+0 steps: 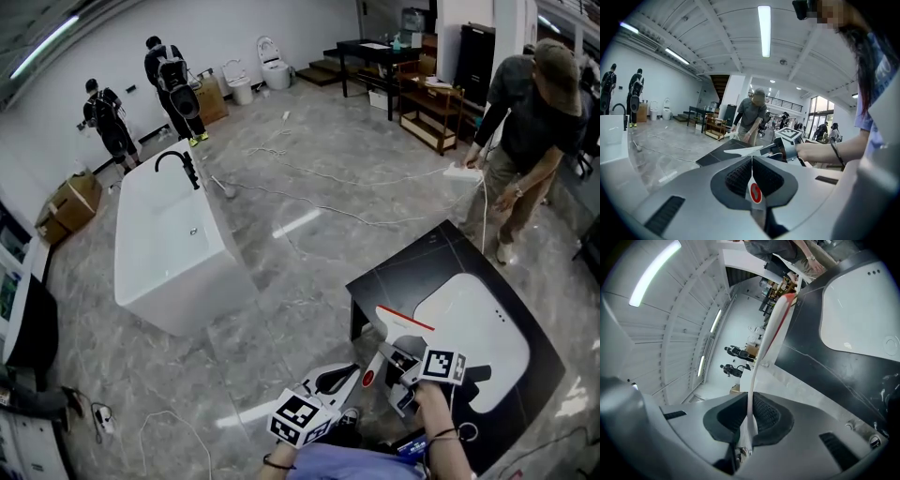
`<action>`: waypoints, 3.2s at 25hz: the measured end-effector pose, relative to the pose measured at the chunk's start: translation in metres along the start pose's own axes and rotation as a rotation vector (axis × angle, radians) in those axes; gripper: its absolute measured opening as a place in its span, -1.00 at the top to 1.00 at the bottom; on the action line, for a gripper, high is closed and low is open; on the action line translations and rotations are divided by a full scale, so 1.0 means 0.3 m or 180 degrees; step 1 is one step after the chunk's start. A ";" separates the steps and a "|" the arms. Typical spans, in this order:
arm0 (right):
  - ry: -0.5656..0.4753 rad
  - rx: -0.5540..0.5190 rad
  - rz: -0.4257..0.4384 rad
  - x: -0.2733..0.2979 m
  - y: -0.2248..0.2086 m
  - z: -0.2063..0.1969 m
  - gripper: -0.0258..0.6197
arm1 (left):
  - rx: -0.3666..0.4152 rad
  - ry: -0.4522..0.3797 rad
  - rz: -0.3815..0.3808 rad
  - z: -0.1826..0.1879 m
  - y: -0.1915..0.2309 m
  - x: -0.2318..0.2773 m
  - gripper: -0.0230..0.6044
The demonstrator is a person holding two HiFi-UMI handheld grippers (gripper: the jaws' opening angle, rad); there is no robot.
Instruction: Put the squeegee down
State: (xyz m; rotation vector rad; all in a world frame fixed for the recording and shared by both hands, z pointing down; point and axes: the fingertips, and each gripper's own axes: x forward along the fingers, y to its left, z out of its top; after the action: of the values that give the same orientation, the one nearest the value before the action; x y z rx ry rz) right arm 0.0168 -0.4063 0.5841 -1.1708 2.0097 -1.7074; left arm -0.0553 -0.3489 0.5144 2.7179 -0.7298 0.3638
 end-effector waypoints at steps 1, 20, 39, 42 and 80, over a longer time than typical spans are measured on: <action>-0.0016 0.0021 -0.0032 0.013 -0.016 0.013 0.81 | 0.0005 0.0007 -0.0009 -0.004 0.006 0.003 0.87; -0.0276 0.0545 -0.0465 0.191 -0.297 0.236 0.81 | -0.0031 0.0072 -0.0035 -0.031 0.119 0.020 0.87; -0.0277 -0.0054 -0.1435 0.204 -0.477 0.365 0.75 | -0.0099 0.0097 0.0019 -0.037 0.135 0.010 0.87; -0.0368 -0.0147 -0.1519 0.192 -0.474 0.368 0.46 | -0.0105 0.0075 0.0044 -0.030 0.142 -0.001 0.87; -0.0499 -0.1248 -0.0555 -0.092 0.121 -0.064 0.66 | -0.0177 -0.0008 -0.0232 -0.062 0.093 -0.030 0.87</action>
State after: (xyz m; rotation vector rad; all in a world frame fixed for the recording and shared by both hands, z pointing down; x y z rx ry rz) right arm 0.0075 -0.3737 0.5482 -1.5910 2.2613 -1.2711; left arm -0.0803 -0.3613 0.5350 2.6845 -0.6301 0.3184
